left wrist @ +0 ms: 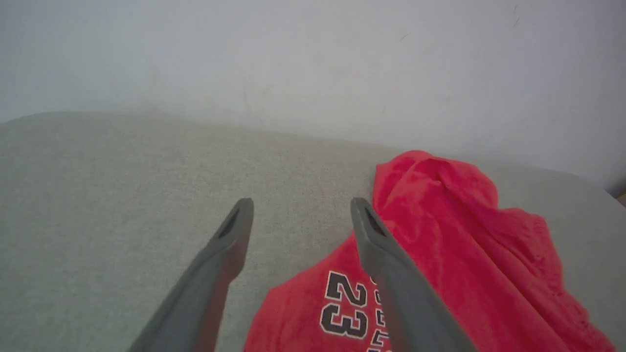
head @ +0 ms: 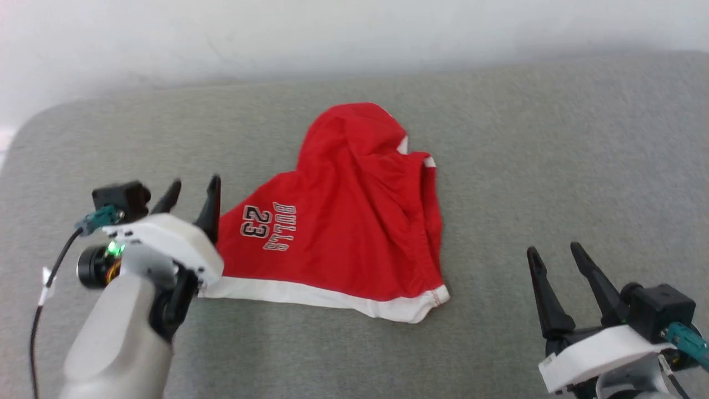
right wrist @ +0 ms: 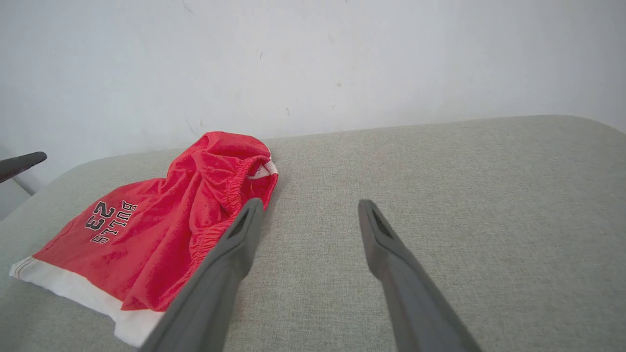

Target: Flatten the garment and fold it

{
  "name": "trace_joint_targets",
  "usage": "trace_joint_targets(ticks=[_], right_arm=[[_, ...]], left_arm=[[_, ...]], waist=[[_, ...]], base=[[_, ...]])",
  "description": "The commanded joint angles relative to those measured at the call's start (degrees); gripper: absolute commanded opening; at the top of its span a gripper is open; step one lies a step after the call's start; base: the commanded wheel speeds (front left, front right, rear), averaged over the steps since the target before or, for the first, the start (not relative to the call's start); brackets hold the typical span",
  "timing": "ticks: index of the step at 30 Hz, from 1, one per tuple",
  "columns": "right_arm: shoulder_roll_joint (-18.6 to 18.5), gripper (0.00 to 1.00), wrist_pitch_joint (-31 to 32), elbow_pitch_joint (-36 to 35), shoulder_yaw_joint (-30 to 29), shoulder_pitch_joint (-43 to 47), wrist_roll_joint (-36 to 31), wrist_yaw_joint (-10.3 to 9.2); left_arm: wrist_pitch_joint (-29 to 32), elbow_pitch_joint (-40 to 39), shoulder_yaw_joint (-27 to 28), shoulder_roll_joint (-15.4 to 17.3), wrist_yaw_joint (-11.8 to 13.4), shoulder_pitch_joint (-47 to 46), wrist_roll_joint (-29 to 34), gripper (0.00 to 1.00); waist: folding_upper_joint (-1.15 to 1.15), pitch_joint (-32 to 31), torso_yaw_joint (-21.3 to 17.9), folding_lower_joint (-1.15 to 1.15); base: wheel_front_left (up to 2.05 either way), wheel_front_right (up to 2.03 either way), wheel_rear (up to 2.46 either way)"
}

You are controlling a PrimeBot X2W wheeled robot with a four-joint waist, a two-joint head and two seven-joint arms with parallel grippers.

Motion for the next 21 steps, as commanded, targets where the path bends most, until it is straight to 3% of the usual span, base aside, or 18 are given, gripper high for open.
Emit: trace_joint_targets(ticks=[1,7,8,14,21], right_arm=[[0.14,1.0,0.39,-0.75,-0.42,1.2,0.08,0.3],[0.14,1.0,1.44,-1.67,-0.05,1.97,0.08,0.3],[0.14,1.0,1.44,-1.67,-0.05,1.97,0.08,0.3],[0.14,1.0,1.98,-2.08,0.89,1.0,-0.1,0.3],[0.14,1.0,1.65,-1.51,1.34,-0.62,0.27,0.3]], left_arm=[[5.41,-4.2,0.36,1.96,0.66,3.84,-2.0,1.0],[22.59,-15.18,0.1,7.39,1.51,11.67,-7.14,1.0],[22.59,-15.18,0.1,7.39,1.51,11.67,-7.14,1.0],[35.96,-18.39,-3.39,9.91,1.61,12.7,-9.39,1.0],[38.37,-11.09,-6.28,7.45,2.19,7.98,-8.21,1.0]], waist=[[0.0,-3.65,3.78,0.02],[0.0,-3.66,4.03,0.02],[0.0,-3.66,4.03,0.02],[0.0,-1.35,3.0,0.02],[0.0,1.84,1.06,0.02]], base=[[0.0,0.0,0.0],[0.0,0.0,0.0],[0.0,0.0,0.0],[0.0,0.0,0.0],[0.0,0.0,0.0]])
